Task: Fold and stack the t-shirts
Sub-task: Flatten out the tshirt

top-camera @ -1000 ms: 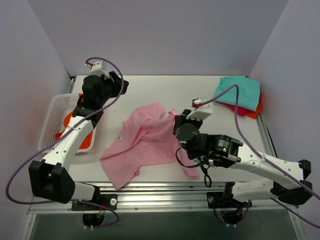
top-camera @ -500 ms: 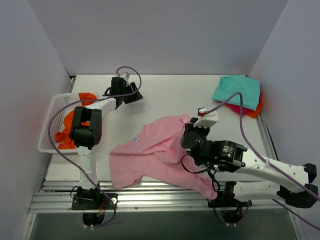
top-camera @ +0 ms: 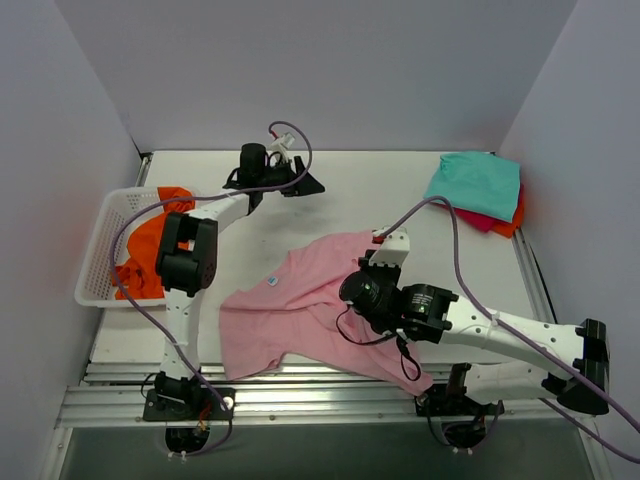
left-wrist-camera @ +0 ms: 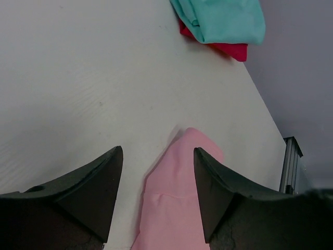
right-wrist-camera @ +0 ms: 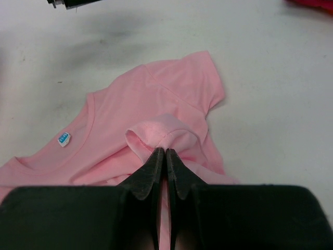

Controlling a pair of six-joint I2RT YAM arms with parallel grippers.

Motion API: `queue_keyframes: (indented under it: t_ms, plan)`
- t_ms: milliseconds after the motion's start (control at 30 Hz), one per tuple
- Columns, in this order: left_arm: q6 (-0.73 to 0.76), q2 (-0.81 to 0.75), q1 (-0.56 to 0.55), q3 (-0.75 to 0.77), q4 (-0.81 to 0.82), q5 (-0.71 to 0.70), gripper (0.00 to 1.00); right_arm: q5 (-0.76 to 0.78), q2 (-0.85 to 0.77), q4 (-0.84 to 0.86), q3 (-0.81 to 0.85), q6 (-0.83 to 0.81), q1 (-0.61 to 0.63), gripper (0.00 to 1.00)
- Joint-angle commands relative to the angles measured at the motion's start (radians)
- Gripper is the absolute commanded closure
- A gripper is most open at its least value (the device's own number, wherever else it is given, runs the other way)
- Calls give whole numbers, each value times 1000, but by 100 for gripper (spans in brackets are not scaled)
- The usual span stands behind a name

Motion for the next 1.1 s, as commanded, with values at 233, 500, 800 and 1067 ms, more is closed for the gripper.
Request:
queue_keyframes:
  t_ms: [233, 500, 800, 1067]
  plan:
    - [231, 123, -131, 215, -197, 32, 34, -53, -4, 70, -39, -14, -69, 100]
    - [348, 225, -209, 334, -451, -95, 34, -61, -18, 73, -57, -6, -81, 100]
    - [357, 127, -215, 86, -342, -85, 34, -76, -14, 99, -72, -17, -97, 100]
    - [365, 111, -215, 9, -307, -37, 34, -88, -3, 117, -82, -17, -101, 100]
